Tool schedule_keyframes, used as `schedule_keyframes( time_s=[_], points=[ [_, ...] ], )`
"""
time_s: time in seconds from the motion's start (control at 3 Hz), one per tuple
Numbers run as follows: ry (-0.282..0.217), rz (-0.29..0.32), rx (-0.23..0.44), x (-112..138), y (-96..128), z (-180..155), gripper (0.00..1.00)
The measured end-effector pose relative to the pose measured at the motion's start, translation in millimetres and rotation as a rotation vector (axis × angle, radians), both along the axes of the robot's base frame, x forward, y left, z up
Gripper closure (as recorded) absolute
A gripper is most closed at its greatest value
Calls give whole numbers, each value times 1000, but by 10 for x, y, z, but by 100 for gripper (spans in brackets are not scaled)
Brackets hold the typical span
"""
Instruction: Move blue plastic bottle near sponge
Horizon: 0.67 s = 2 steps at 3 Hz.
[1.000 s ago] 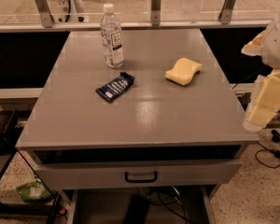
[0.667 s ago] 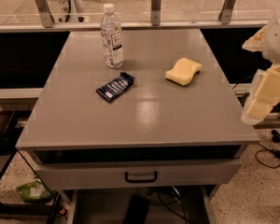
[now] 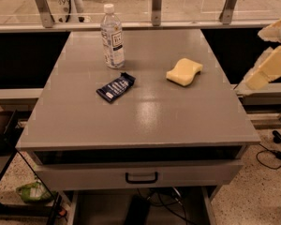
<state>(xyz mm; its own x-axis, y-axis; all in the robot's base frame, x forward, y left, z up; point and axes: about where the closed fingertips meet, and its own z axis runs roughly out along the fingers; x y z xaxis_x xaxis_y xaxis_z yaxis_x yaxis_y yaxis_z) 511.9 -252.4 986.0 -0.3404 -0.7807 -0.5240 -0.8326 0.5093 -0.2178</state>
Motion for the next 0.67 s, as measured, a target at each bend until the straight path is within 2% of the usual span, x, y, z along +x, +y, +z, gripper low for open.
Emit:
schedule_keyframes(
  time_s=[0.33, 0.67],
  points=[
    [-145, -40, 194, 338, -96, 159, 0],
    [-248, -71, 307, 692, -124, 419, 0]
  ],
)
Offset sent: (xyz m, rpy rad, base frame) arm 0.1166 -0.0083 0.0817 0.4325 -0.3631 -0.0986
